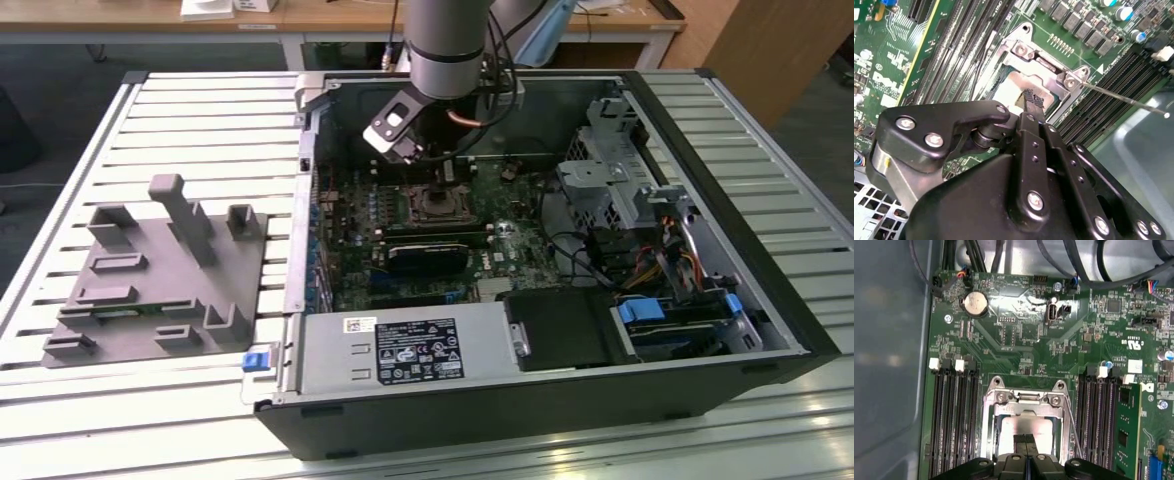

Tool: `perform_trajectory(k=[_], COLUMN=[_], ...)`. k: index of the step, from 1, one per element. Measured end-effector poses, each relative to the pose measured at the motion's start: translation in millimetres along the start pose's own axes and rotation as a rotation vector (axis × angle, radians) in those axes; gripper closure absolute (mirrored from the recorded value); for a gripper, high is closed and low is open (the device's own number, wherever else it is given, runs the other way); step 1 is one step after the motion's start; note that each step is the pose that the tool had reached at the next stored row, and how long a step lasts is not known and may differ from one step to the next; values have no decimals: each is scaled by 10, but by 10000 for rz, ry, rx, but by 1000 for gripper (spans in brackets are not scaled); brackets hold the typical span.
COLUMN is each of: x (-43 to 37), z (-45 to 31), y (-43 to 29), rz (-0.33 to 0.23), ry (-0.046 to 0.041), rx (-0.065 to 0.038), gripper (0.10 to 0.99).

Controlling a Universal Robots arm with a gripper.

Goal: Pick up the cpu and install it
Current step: 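Close the cpu cover, then install the first cpu locking lever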

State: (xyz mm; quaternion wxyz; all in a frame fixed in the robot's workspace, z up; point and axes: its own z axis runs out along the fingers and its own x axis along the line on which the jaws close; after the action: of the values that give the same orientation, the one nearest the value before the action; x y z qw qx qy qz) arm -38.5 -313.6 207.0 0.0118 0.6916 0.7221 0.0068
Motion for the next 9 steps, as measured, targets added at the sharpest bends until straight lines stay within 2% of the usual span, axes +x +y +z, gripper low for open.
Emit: perform_trajectory(k=[9], x=[0], z=[-1], y=[19], rz=[-1], ry=[1], rx=[0], gripper=[980])
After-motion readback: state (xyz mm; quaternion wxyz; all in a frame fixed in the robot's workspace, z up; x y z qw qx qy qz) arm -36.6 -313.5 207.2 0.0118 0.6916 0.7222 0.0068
